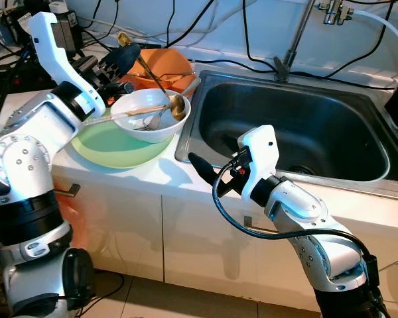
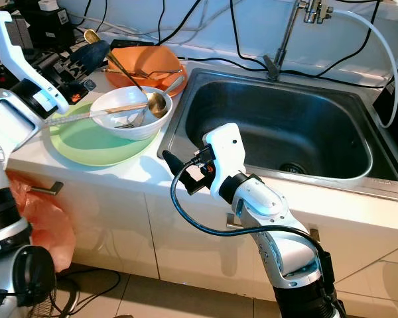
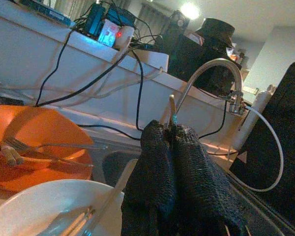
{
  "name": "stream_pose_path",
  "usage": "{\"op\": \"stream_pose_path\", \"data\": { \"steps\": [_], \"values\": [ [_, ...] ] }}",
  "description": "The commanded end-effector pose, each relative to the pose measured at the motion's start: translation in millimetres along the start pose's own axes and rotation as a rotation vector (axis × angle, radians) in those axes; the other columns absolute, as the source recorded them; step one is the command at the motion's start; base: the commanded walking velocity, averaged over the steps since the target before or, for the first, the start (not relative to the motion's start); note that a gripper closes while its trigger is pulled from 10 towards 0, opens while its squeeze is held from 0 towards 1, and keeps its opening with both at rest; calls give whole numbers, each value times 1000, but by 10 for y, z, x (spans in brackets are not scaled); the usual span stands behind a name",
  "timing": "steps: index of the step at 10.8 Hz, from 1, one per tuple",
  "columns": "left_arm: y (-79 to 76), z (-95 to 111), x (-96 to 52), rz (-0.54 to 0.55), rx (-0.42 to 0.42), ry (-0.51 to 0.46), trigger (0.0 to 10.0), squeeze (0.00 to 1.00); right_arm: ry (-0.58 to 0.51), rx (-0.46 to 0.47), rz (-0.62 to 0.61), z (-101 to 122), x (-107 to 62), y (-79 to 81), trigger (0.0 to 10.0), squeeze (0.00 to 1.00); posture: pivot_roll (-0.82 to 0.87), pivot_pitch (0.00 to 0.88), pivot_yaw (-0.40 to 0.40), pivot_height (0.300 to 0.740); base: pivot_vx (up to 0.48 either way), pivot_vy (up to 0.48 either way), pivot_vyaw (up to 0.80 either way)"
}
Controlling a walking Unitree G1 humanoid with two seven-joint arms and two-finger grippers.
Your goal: Kitchen organization
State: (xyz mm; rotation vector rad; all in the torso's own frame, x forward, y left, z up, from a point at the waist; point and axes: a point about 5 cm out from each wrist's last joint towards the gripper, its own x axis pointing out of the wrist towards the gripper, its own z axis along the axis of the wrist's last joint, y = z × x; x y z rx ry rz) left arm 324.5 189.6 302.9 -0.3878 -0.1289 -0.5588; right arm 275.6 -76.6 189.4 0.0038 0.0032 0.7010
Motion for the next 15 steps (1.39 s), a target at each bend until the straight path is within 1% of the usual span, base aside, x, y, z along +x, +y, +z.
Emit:
{"op": "stream_pose_path", "data": {
  "steps": [1,2,3,5,8,9,10,14,15],
  "values": [
    [-67,58,32,-28,5,0,0,0,0,-4,-16,-8,-22,-24,10000,0,79,40,-72,740,0,0,0],
    [-54,68,19,-23,17,5,0,0,1,-3,-17,-11,-18,-23,10000,0,80,40,-71,740,0,0,0],
    [-40,67,12,-19,5,6,0,0,1,-2,-19,-11,-15,-24,10000,0,81,39,-71,740,0,0,0],
    [14,34,-10,14,40,37,0,0,1,-1,-21,-14,-14,-27,10000,0,81,38,-71,740,0,0,0],
    [173,-94,-94,104,98,128,0,0,3,1,-24,-20,-11,-35,10000,0,85,36,-74,740,0,0,0],
    [263,-115,-157,156,150,167,0,0,3,0,-25,-20,-10,-42,10000,0,90,37,-77,740,0,0,0],
    [306,-84,-216,173,166,167,0,0,2,0,-25,-18,-4,-48,10000,0,92,38,-78,740,0,0,0],
    [358,-34,-245,186,208,172,0,0,1,-1,-29,-21,13,-60,10000,0,100,33,-77,740,0,0,0],
    [350,29,-232,179,206,140,0,0,0,0,-33,-23,12,-64,10000,0,99,32,-77,740,0,0,0]
  ]
}}
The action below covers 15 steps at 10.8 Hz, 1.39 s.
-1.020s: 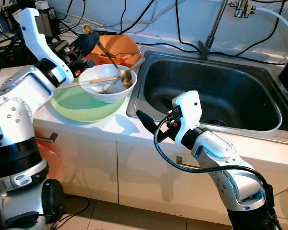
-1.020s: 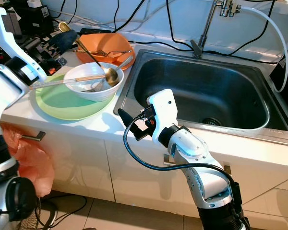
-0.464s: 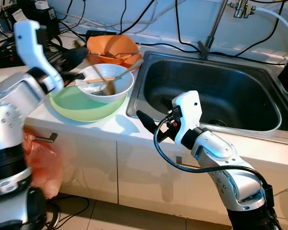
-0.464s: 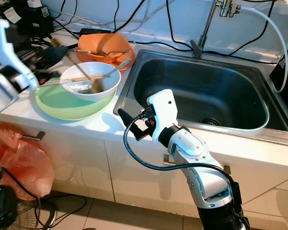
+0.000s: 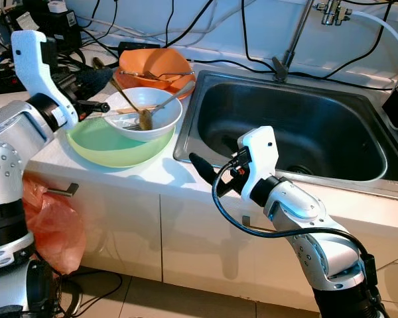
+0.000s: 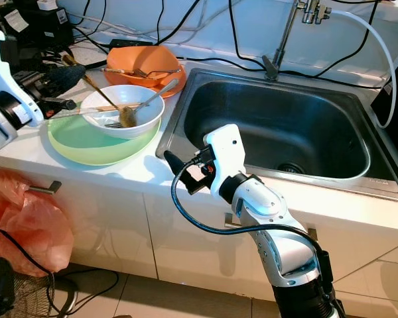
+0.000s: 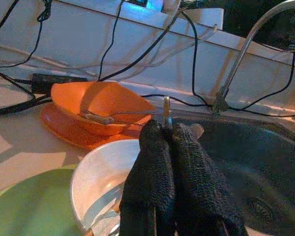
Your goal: Kitchen organization
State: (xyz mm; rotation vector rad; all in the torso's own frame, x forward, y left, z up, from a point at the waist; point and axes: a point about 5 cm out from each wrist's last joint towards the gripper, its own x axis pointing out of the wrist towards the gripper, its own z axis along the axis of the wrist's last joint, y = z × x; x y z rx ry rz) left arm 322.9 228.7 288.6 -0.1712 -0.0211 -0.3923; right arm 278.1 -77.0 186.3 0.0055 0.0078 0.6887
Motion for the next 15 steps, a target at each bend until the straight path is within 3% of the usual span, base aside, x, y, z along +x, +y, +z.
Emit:
{"op": "stream_pose_path", "data": {
  "steps": [1,3,5,7,9,11,12,13,14,15],
  "values": [
    [-48,90,30,-37,-33,-42,0,0,-4,-3,-21,8,-5,-47,10000,0,100,31,-76,740,0,0,0],
    [-131,209,46,-107,-94,-84,0,0,-5,-5,-23,6,0,-46,10000,0,102,31,-75,740,0,0,0],
    [-120,341,22,-124,-124,-138,0,0,-6,-1,-28,-1,0,-50,10000,0,105,34,-75,740,0,0,0],
    [-177,421,51,-183,-277,-243,0,0,-6,16,-116,-23,2,-149,10000,0,105,32,-75,740,0,0,0],
    [-419,172,216,-265,-510,-257,0,0,-72,152,-250,54,9,-365,10000,0,97,29,-74,740,0,0,0],
    [-688,-62,347,-344,-669,-249,0,0,-119,232,-356,98,9,-536,10000,0,92,28,-70,740,0,0,0],
    [-820,-237,443,-365,-804,-230,0,0,-191,341,-415,154,-4,-641,10000,0,82,29,-62,740,0,0,0],
    [-907,-391,572,-359,-934,-235,0,0,-243,439,-464,188,-11,-716,10000,0,81,29,-59,740,0,0,0],
    [-912,-410,612,-349,-965,-245,0,0,-244,443,-466,189,-9,-718,10000,0,73,26,-54,740,0,0,0],
    [-897,-456,744,-304,-1080,-295,0,0,-246,478,-435,212,4,-674,10000,0,44,30,-46,740,0,0,0]
  ]
}}
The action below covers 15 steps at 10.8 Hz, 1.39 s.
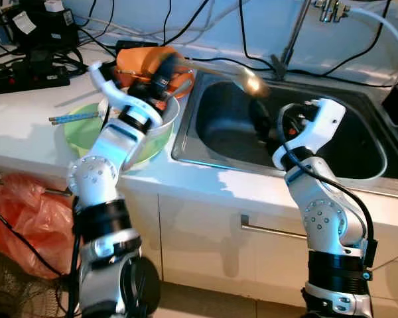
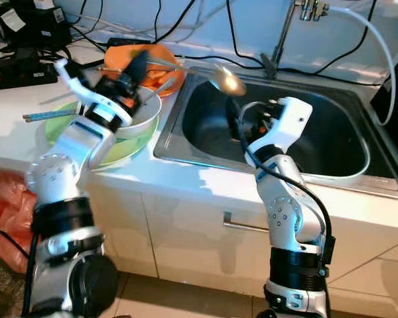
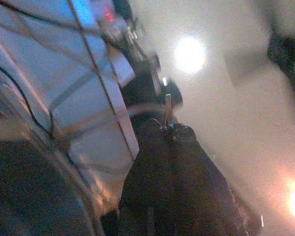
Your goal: Kitchen organization
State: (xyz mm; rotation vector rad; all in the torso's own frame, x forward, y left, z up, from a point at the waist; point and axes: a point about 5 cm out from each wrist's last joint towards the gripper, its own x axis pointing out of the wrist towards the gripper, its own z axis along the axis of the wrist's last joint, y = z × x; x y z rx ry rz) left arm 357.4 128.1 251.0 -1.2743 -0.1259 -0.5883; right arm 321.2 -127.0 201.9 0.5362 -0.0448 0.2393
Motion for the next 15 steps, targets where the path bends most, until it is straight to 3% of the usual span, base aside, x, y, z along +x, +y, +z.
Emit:
{"op": "stream_pose_path", "data": {
  "steps": [1,3,5,8,10,13,15],
  "values": [
    [-70,-154,126,-30,-76,-2,0,0,-5,28,26,52,-5,49,10000,0,40,32,-46,740,0,0,0],
    [134,-241,144,55,-138,-46,0,0,36,89,117,13,-41,153,10000,0,35,46,-55,740,0,0,0],
    [209,-437,162,78,-198,-30,0,0,88,152,224,-54,-44,314,10000,0,40,60,-58,740,0,0,0],
    [136,-631,208,54,-256,15,0,0,94,250,224,-87,-3,344,10000,0,46,65,-54,740,0,0,0],
    [107,-688,199,47,-247,51,0,0,77,260,232,-69,2,354,10000,0,49,63,-51,740,0,0,0],
    [87,-739,98,46,-230,110,0,0,55,265,232,-38,10,355,10000,0,54,59,-52,740,0,0,0],
    [161,-715,-7,85,-209,113,0,0,57,260,230,-48,6,350,10000,0,56,60,-50,740,0,0,0]
  ]
}}
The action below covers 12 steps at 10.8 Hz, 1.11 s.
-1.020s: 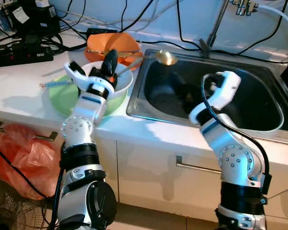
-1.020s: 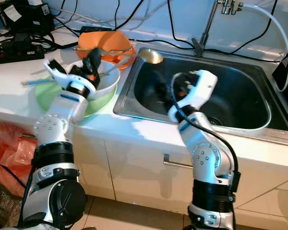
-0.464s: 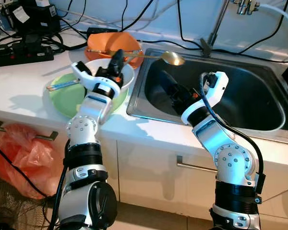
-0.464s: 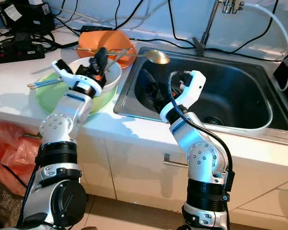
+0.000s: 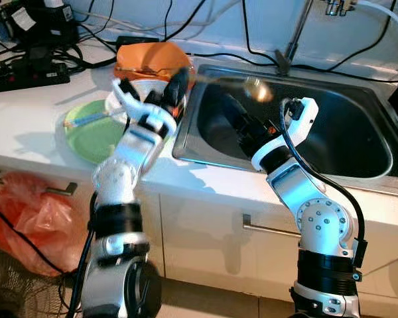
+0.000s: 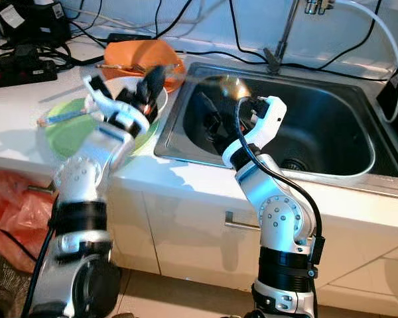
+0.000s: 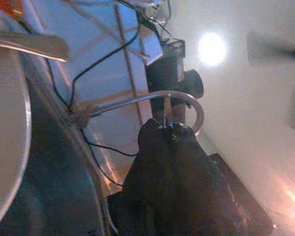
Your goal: Kitchen organization
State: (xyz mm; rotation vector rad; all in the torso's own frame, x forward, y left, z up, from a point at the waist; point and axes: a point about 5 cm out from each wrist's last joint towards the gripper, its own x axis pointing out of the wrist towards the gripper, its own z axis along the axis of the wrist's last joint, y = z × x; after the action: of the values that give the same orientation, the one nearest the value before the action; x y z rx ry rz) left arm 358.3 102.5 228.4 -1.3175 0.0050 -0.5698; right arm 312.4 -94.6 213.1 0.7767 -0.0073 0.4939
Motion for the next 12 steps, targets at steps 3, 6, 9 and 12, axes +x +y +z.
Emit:
{"op": "stream_pose_path", "data": {
  "steps": [3,6,9,12],
  "values": [
    [38,-353,-91,8,-135,61,0,0,-21,11,-15,29,1,-18,10000,0,58,63,-51,740,0,0,0],
    [-8,-392,-145,-27,-151,118,0,0,-43,23,-16,60,30,-18,10000,0,60,61,-50,740,0,0,0],
    [-111,-385,-173,-83,-168,141,0,0,-67,26,-29,103,30,-36,10000,0,58,60,-51,740,0,0,0],
    [-94,-277,-302,-90,-167,139,0,0,-125,26,-77,214,24,-114,10000,0,59,63,-53,740,0,0,0]
  ]
}}
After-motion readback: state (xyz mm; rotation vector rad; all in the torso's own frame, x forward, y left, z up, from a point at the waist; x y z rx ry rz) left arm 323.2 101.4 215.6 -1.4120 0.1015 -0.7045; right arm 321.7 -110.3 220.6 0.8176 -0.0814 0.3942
